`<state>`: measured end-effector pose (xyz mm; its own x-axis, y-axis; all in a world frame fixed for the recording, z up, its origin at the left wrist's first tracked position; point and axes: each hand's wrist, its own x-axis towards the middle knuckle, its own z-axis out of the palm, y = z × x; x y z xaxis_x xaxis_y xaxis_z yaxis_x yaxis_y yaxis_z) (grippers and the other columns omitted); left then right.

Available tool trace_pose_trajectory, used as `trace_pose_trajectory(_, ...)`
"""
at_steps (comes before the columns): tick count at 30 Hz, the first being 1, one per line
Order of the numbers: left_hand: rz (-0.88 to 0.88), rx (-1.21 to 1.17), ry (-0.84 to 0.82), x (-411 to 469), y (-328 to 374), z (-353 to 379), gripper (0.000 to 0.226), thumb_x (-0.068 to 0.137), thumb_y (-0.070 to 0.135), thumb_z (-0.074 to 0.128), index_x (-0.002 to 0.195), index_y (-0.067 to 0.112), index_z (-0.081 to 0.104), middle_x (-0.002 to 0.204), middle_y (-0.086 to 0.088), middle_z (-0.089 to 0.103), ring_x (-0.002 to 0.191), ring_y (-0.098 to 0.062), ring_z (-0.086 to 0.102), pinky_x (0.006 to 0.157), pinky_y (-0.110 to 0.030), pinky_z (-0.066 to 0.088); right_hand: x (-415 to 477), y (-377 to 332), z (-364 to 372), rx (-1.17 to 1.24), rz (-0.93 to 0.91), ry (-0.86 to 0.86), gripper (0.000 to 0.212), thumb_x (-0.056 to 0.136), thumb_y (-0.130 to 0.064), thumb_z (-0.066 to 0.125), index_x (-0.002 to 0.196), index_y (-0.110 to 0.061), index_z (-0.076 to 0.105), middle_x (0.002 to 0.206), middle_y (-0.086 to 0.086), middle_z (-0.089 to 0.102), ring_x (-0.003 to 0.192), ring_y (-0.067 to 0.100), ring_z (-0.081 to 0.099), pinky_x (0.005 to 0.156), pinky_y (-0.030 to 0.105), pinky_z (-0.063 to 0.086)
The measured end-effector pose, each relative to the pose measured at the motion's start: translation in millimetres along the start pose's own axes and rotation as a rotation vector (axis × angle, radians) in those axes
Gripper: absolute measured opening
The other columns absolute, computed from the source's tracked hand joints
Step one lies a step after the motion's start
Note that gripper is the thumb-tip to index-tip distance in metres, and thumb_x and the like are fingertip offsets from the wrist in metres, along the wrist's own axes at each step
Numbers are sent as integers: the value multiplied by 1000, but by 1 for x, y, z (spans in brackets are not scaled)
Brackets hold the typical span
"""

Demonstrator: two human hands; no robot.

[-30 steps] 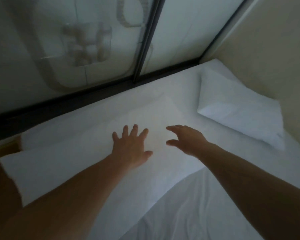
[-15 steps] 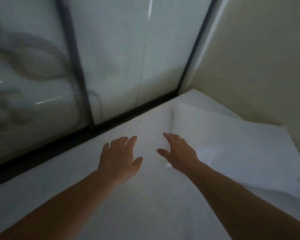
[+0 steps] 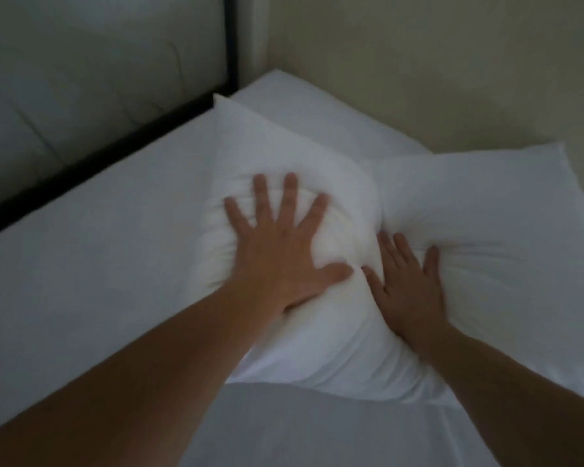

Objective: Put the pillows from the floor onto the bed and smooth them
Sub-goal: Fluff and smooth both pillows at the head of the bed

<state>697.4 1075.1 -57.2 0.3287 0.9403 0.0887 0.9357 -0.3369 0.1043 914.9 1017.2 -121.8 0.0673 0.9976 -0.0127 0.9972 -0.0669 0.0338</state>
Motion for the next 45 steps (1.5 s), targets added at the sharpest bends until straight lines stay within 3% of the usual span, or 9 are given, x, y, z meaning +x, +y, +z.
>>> trace_pose_trajectory(5, -29, -26, -28, 14, -12, 36, 94, 69, 87, 23, 146, 34, 17, 159, -12, 9, 142, -45, -4, 104, -75, -3, 27, 3, -5, 157, -14, 55, 67, 92, -56, 20, 146, -17, 24, 151, 3, 32, 141, 20, 21, 112, 58, 4)
trace_pose_trajectory(15, 21, -65, -192, 16, -29, 50, 91, 72, 78, 32, 147, 29, 19, 159, -14, 8, 140, -49, 2, 102, -77, -2, 23, -13, -33, 169, 92, -190, 70, 90, -61, 22, 147, -20, 21, 155, -3, 22, 143, 15, 10, 112, 56, 3)
trace_pose_trajectory(26, 30, -45, -231, 17, -34, 45, 84, 78, 74, 27, 147, 28, 19, 158, -15, 13, 141, -47, 2, 103, -75, -5, 33, -22, -38, 164, 102, -225, 71, 89, -61, 22, 145, -17, 27, 153, -1, 28, 143, 15, 14, 111, 60, 2)
trace_pose_trajectory(29, 4, -41, -203, 13, -36, 43, 76, 81, 71, 30, 145, 29, 26, 154, -14, 25, 141, -44, 14, 105, -73, 5, 37, -22, -35, 169, 63, -163, 71, 89, -61, 22, 143, -16, 32, 150, 2, 35, 141, 16, 22, 112, 60, 5)
trace_pose_trajectory(33, -49, 0, -181, 3, -35, 23, 59, 85, 60, 33, 131, 26, 46, 125, -13, 58, 112, -37, 51, 88, -55, 34, 34, -19, -56, 147, -28, -126, 74, 87, -66, 26, 140, -16, 38, 147, 3, 41, 138, 18, 29, 112, 54, 6)
trace_pose_trajectory(35, -70, 29, -158, -7, -36, 9, 45, 87, 54, 35, 111, 22, 55, 99, -10, 62, 89, -33, 54, 74, -46, 38, 29, -4, -75, 95, -94, -69, 75, 85, -68, 29, 138, -18, 41, 145, 5, 43, 137, 21, 32, 112, 53, 6)
trace_pose_trajectory(38, -146, 11, -262, -23, -32, -15, 42, 88, 47, 30, 88, 17, 59, 77, -9, 64, 71, -32, 60, 63, -42, 45, 19, 47, -95, -24, 87, 6, 78, 80, -72, 32, 139, -21, 38, 148, 10, 38, 139, 28, 26, 109, 59, 2)
trace_pose_trajectory(41, -218, -64, -322, -34, -30, -36, 54, 89, 57, 16, 90, 22, 57, 79, -3, 70, 75, -28, 67, 65, -37, 52, 3, 74, -97, -10, 297, -35, 76, 79, -70, 34, 133, -18, 44, 134, 14, 51, 122, 32, 45, 97, 58, 28)
trace_pose_trajectory(45, -37, -60, -183, -46, -33, -64, 45, 86, 49, 25, 76, 19, 57, 61, -5, 67, 53, -27, 65, 46, -32, 47, 13, 66, -81, 35, 267, -22, 51, 89, -54, 27, 89, -14, 58, 89, 15, 65, 84, 35, 60, 72, 45, 47)
